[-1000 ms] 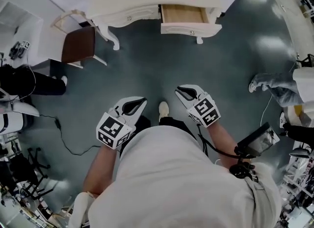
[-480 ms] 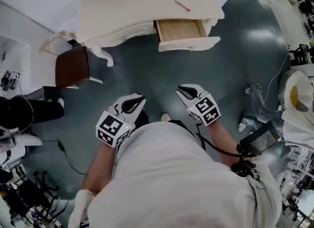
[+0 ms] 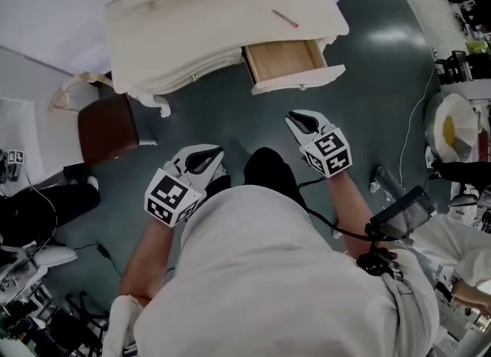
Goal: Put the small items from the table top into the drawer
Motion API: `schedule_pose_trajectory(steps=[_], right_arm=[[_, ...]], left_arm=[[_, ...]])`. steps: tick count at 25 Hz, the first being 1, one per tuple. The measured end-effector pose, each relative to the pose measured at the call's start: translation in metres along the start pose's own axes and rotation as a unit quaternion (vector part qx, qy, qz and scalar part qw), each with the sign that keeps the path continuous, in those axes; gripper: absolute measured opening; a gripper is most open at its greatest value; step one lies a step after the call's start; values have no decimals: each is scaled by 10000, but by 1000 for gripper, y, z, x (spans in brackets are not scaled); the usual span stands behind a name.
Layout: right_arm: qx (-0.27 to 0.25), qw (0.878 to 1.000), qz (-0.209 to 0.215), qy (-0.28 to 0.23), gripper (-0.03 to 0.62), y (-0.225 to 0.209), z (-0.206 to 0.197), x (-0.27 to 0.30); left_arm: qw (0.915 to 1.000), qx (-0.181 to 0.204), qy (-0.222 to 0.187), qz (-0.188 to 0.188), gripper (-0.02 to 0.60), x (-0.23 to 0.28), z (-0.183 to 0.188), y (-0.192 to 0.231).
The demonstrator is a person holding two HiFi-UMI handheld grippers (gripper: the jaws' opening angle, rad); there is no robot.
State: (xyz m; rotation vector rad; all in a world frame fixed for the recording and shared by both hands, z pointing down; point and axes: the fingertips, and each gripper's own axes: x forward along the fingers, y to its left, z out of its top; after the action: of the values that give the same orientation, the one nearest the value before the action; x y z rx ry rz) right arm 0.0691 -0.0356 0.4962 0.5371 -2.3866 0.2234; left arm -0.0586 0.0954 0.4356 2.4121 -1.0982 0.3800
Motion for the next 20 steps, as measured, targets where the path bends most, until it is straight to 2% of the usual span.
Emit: schedule_pose_trajectory(steps=[7, 10, 14, 20], right_arm=[[-81, 9995, -295, 97, 49, -101, 30, 39], [-181, 9994, -285, 108, 51, -152, 46, 57], [-229, 9993, -261, 131, 51, -217, 59, 85], [-451, 9984, -113, 332, 54, -299, 62, 131]], left_arm=[[9997, -179, -38, 171, 11, 29, 26, 49], [9992, -254, -69, 313, 12, 53, 54, 66], [9985, -123, -49, 524, 0, 85, 92, 86], [9951, -358, 23, 923, 0, 128, 123, 112]])
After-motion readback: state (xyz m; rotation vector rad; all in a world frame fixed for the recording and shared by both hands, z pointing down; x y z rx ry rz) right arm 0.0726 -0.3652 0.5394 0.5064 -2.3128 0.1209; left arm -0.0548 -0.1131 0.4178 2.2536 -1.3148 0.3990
